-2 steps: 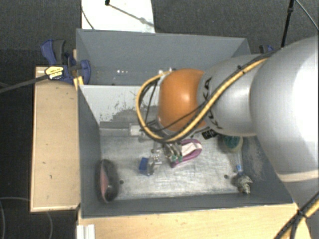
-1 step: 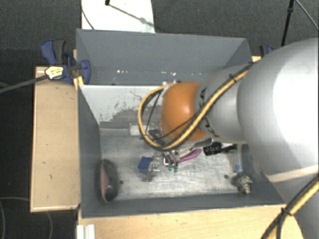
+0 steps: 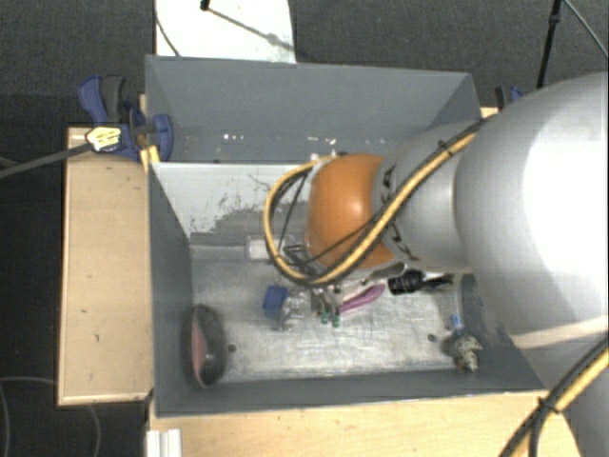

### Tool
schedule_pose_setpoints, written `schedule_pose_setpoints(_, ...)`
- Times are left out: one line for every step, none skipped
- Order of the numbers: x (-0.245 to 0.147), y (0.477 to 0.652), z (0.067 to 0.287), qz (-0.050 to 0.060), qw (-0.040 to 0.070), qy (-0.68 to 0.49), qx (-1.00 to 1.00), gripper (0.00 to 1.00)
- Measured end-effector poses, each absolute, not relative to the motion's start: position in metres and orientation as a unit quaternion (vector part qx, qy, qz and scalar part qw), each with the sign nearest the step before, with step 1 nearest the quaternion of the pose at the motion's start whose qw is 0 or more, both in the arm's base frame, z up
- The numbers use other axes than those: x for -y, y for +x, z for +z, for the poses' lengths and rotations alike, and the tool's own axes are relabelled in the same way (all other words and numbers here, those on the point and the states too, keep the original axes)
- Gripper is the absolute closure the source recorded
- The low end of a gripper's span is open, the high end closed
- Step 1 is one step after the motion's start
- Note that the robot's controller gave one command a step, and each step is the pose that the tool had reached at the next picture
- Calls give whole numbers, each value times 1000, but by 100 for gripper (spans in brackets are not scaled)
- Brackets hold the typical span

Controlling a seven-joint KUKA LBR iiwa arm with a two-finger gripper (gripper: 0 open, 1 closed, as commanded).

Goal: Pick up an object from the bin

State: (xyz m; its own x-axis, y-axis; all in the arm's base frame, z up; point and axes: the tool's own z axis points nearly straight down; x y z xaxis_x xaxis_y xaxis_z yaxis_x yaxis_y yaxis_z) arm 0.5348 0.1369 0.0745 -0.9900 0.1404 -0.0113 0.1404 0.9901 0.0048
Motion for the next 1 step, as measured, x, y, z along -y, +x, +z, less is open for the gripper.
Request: schedule_pose_setpoints(-142,531,229,2,5,98,-995,100)
